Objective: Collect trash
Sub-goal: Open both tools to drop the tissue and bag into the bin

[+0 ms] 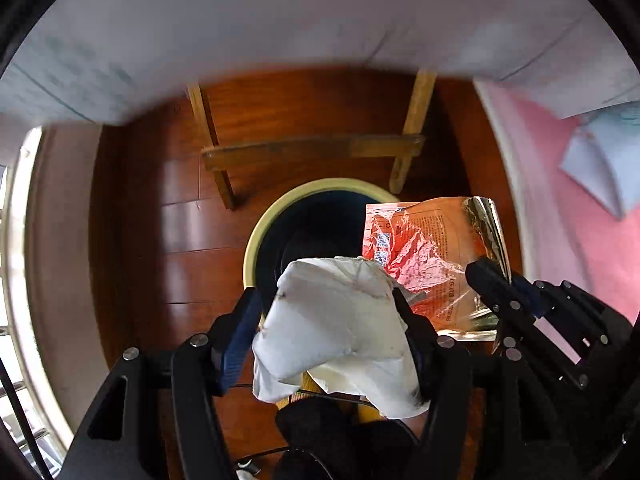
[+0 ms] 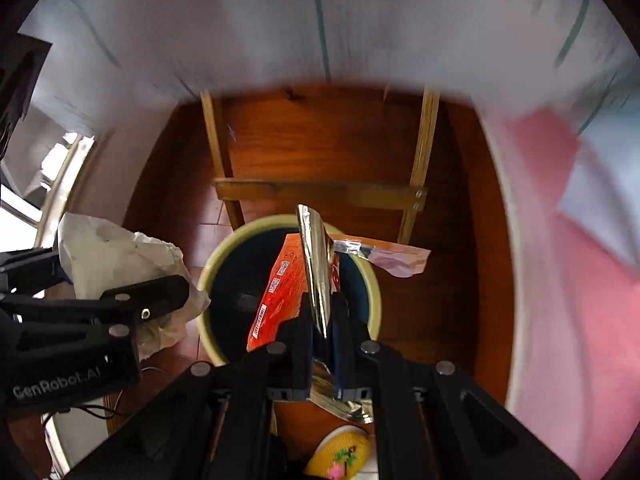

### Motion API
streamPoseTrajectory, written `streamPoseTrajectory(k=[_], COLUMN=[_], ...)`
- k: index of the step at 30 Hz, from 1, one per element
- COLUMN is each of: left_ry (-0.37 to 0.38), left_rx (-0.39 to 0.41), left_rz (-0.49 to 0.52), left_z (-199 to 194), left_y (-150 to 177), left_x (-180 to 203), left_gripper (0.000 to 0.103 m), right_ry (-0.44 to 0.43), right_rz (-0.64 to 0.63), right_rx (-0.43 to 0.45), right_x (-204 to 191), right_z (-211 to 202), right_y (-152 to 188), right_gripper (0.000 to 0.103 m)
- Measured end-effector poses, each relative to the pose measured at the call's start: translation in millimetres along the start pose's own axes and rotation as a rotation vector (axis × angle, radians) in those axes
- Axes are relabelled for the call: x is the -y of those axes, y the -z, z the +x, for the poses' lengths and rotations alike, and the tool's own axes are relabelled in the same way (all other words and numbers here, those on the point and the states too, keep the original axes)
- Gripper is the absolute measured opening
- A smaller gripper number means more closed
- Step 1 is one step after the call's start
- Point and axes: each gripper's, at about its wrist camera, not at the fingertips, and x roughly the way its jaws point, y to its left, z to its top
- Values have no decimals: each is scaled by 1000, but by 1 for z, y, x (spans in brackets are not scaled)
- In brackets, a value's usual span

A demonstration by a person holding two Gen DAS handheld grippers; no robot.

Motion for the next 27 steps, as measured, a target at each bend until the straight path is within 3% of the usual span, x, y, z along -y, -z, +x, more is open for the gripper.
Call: streamPoseTrajectory(k=[4,9,11,13,14,15,18,27], left_ry=[-20,-27,-35,-42,-49,-55,-51,-35], left_rx=[-6,-1,-6,-3,-2,4,9,38], left_rz=[14,22,25,26,26,26,32,37], left_z=[40,58,64,67,67,66,65,27], left_y=[-2,-8,-10,-13,-15,-15,-18,-18], left_x=[-2,-6,-7,-9,-9,-10,-12,-8], left_gripper=[65,72,76,86,98,102,102,102], right_ry=[-7,-56,-68,-81,-83,-81,-62,-31], right_rz=[33,98,123,140,146,147,142,176], right_rx=[-17,-43,-61,-70,-68,-65,-64,-71], right_x=[6,15,20,21,22,23,21,25], right_z=[36,64,73,77,77,77,73,30], right_y=[7,10,10,9,8,8,5,-2], right_gripper=[8,14,19,36,41,48,52,53])
